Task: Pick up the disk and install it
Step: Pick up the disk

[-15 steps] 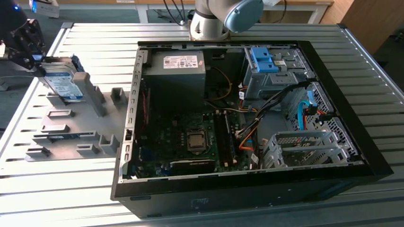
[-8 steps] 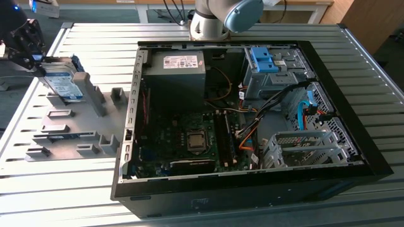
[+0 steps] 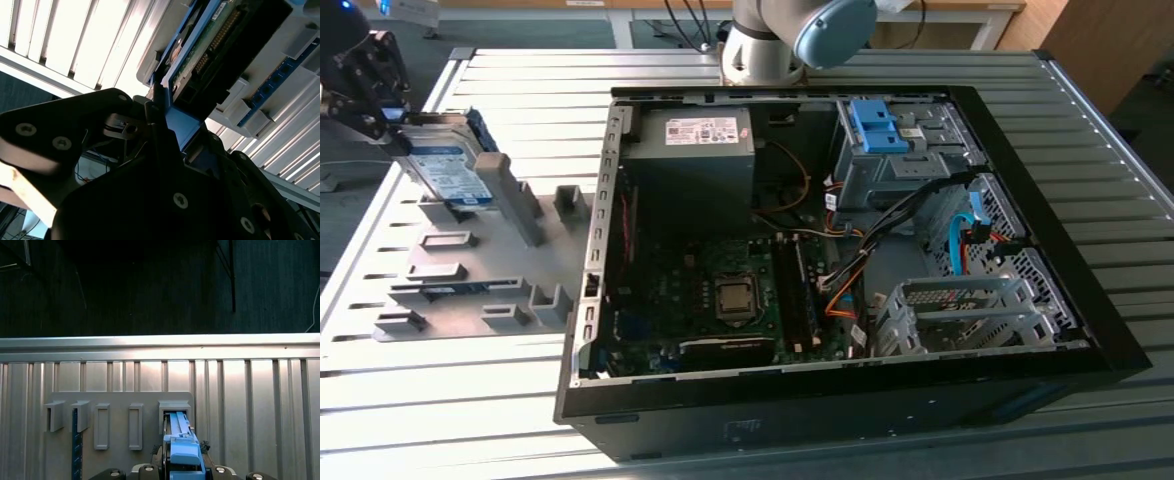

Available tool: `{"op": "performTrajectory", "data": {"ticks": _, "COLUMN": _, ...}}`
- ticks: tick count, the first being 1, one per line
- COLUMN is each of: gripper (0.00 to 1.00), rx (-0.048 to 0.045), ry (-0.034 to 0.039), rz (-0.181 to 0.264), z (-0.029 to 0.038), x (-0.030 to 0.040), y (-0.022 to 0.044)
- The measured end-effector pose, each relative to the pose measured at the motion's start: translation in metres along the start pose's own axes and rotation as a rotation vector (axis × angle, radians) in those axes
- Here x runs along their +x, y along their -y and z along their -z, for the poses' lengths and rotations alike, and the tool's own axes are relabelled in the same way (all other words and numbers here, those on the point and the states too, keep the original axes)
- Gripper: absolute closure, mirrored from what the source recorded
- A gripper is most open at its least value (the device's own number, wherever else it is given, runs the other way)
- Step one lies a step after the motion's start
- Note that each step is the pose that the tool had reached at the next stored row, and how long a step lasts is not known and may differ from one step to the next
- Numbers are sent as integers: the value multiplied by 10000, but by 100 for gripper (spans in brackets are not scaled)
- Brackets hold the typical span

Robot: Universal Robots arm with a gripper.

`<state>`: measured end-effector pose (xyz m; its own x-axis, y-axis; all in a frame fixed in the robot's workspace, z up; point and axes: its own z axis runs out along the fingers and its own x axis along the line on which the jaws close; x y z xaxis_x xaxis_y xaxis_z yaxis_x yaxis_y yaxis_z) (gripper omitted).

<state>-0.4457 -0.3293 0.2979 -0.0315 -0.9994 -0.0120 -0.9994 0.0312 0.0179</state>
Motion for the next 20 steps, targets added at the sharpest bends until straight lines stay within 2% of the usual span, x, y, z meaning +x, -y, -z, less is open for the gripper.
{"op": "performTrajectory", "data": {"ticks": 9, "gripper": 64, "rx": 0, "ry": 0, "rz": 0, "z": 5, "x": 0, "y": 0}}
{"op": "performTrajectory", "data": {"ticks": 20, "gripper": 64, "rx": 0, "ry": 0, "rz": 0, "z": 46, "x": -1, "y": -1}}
